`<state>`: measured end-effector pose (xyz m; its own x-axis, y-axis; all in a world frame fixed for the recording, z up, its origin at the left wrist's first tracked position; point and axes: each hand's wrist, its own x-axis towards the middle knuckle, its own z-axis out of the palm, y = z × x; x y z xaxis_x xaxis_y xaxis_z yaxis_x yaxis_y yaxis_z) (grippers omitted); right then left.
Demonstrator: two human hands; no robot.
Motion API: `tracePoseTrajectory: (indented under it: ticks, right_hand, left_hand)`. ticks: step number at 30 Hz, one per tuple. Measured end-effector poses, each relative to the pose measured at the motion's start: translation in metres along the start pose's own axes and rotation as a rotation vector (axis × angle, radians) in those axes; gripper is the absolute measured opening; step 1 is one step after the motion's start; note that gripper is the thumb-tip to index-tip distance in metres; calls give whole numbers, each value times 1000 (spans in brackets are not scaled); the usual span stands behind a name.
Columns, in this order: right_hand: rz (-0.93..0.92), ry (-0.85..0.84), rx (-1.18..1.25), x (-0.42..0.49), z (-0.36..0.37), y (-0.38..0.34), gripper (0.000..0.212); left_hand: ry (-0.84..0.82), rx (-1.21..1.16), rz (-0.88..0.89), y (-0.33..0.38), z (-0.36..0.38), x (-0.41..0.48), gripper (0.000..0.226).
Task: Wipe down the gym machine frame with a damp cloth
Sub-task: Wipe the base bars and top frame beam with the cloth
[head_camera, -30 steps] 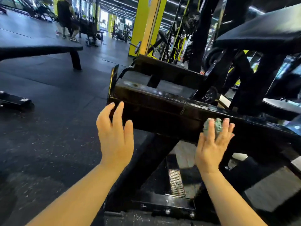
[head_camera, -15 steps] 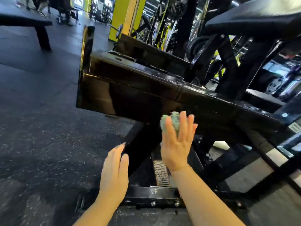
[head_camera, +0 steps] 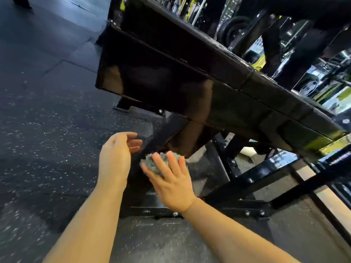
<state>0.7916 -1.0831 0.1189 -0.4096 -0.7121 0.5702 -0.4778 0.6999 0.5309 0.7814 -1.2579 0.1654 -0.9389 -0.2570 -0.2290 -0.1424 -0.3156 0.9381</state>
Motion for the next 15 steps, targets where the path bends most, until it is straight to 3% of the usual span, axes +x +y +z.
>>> tracePoseTrajectory:
  ticks: [2, 6, 8, 10, 12, 15]
  right_hand:
    - [7, 13, 12, -1, -2, 4, 41]
    - [467, 402, 71, 60, -32, 40, 60]
    - [600, 496, 68, 74, -30, 41, 58]
    - [647, 447, 101, 68, -12, 15, 63]
    - [651, 293, 157, 35, 15, -30, 73]
    - [636, 109, 175, -12, 40, -75, 65]
  left_hand:
    - [-22, 32, -81, -5, -7, 10, 35]
    - [-59, 92, -233, -6, 5, 21, 35]
    - [-34, 134, -252, -6, 12, 16, 35]
    - [-1, 155, -99, -8, 13, 9, 35]
    - [-27, 177, 5, -7, 6, -5, 33]
    - [-72, 158, -99, -7, 1, 4, 31]
